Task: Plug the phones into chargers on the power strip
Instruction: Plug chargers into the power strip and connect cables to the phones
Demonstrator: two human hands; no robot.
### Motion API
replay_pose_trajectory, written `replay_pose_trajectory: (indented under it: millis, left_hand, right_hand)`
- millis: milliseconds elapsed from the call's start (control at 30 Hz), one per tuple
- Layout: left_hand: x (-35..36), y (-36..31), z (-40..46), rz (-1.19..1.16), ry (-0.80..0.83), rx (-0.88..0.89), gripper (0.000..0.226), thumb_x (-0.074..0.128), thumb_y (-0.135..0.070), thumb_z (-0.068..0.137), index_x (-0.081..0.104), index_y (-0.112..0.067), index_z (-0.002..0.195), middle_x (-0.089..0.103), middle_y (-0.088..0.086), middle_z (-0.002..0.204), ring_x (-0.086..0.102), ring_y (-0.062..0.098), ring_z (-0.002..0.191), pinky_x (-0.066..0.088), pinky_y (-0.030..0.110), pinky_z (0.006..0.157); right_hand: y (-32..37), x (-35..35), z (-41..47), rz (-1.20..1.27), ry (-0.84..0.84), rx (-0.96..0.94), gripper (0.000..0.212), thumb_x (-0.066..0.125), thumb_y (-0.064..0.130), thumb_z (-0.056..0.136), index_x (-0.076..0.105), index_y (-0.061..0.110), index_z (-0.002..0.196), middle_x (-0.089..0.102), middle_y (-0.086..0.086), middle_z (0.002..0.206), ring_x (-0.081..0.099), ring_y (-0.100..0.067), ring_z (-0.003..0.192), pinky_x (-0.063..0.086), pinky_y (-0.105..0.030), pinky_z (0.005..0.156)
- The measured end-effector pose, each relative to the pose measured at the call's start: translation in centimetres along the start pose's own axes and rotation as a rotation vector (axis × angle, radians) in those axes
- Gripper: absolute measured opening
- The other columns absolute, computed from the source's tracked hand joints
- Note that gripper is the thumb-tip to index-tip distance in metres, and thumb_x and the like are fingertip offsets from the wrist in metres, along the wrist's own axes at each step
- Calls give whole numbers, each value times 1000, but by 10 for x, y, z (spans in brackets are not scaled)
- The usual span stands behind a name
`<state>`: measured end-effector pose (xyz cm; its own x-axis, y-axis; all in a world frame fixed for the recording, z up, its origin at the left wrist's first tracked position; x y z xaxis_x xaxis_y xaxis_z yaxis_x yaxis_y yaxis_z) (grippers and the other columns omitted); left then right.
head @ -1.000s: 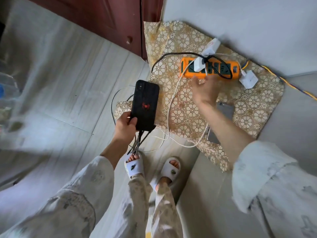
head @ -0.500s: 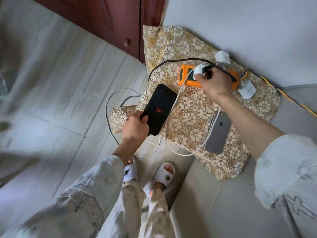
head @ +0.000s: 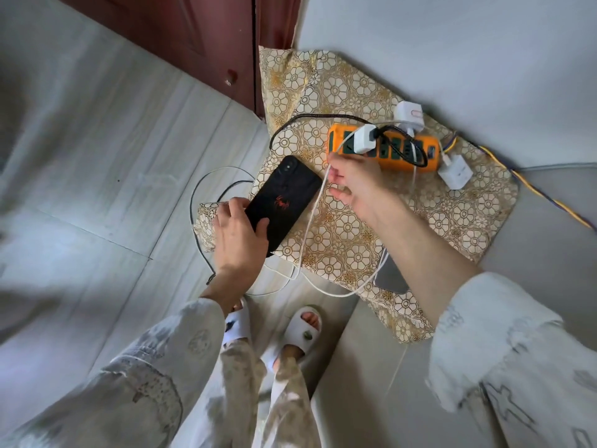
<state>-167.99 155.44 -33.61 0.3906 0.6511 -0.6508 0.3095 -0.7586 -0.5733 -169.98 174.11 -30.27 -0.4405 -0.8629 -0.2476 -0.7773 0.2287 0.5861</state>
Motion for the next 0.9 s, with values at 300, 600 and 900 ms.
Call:
replay_pose_trajectory:
  millis: [300,600,900]
  left_hand:
    - [9,-4,-1,101,50,22,65,75,-29,71,41,-5,121,36,19,124,32,33,117,28,42,103]
    - [8,-7,0,241,3,105,61,69,-33,76,41,-14,126,39,15,127,35,34,119,28,48,101]
    - [23,-18,15,135,250,33,81,61,-29,84,7,-32,144,16,12,151,17,33,139,19,58,109]
  right_hand:
    - [21,-7,1,-146,-79,-169,13,49,11,94,59,10,102,61,-4,67,60,-14,56,57,-27,60]
    - [12,-24,4,-49,-245,-120,20,49,21,95,60,6,87,65,-9,66,64,-16,50,56,-27,49]
    - [33,-38,19,-688,-236,-384,38,51,33,92,66,-2,90,71,-17,90,67,-31,84,53,-45,84]
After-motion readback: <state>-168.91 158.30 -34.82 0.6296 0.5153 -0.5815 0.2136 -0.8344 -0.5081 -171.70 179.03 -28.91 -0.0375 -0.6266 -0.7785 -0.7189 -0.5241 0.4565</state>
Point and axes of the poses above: each hand's wrist, its own z-axis towards the middle knuckle, its own x-axis out of the palm, y = z × x, the point moved 2 cm from there along z, towards the middle knuckle
